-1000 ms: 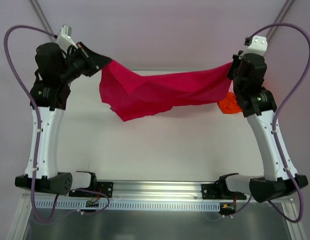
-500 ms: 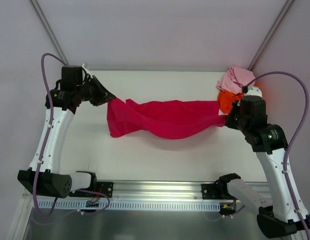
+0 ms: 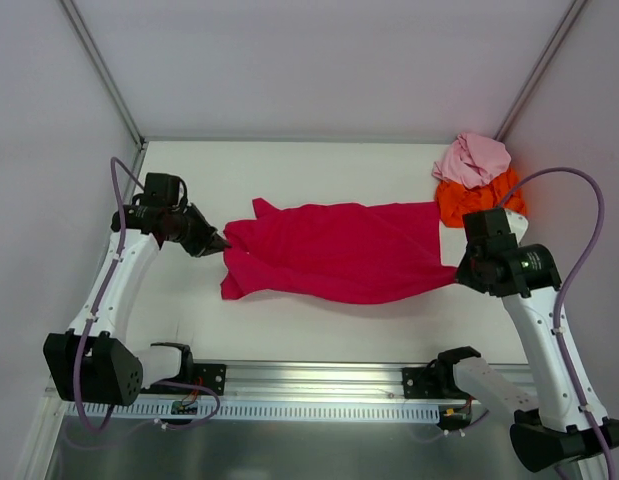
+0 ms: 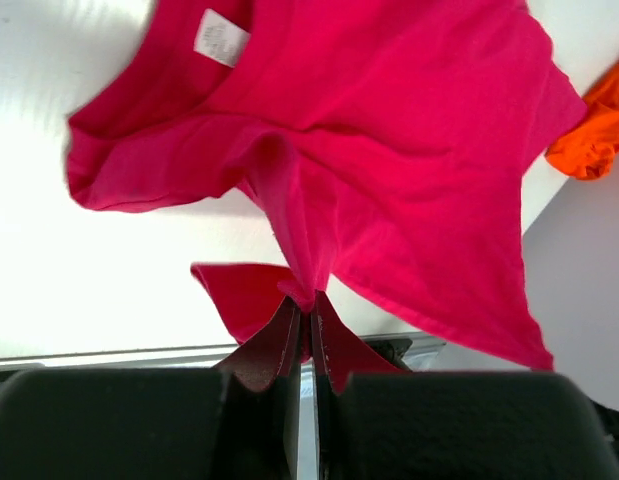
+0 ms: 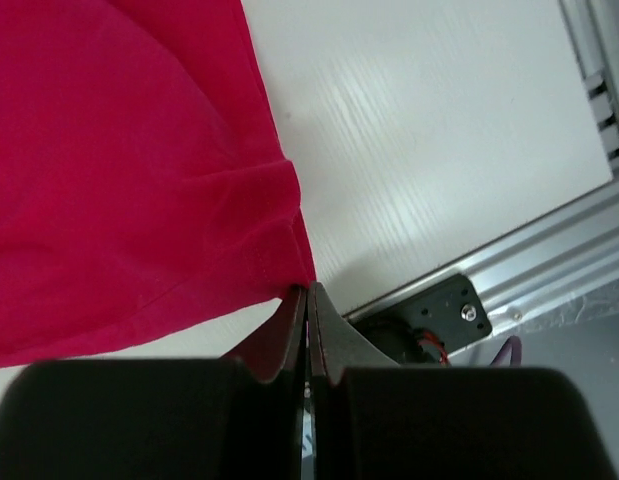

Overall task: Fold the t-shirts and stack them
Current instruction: Flatten out the tshirt, then grap the side of the flattened tshirt closest away from the robot with both arms, then fold the flattened tshirt in 1/3 of the way

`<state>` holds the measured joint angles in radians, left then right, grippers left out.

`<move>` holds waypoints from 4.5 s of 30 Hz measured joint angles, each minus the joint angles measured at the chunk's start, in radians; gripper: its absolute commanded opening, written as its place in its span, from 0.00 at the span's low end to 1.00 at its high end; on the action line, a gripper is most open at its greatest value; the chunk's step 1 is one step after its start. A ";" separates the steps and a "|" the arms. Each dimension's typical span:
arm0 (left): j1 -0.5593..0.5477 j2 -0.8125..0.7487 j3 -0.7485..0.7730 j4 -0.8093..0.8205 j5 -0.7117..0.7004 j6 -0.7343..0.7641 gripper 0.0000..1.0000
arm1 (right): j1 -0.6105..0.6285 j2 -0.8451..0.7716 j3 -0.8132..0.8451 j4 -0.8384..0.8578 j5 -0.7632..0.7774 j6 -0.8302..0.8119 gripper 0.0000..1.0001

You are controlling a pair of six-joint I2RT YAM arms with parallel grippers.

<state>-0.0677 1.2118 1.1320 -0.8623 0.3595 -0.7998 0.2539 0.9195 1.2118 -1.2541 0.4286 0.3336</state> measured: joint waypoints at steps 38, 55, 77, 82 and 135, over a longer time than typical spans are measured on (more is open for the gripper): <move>0.280 0.040 -0.267 -0.065 -0.046 0.082 0.00 | -0.541 0.239 -0.138 0.051 -0.220 -0.003 0.01; 0.253 0.385 -0.011 0.126 0.015 0.112 0.00 | -0.525 0.409 -0.052 0.188 -0.377 -0.078 0.01; 0.156 0.545 0.231 0.204 -0.030 0.163 0.99 | -0.354 0.669 0.142 0.284 -0.328 -0.254 0.83; 0.156 0.545 0.231 0.214 -0.029 0.171 0.99 | -0.341 0.670 0.143 0.303 -0.328 -0.269 0.84; -0.029 1.069 0.705 0.247 0.069 0.239 0.84 | -0.255 1.188 0.819 0.224 -0.523 -0.311 0.76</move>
<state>-0.0971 2.2810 1.8370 -0.6155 0.4286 -0.5610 -0.0013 2.1071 2.0308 -1.0298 -0.0948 0.0227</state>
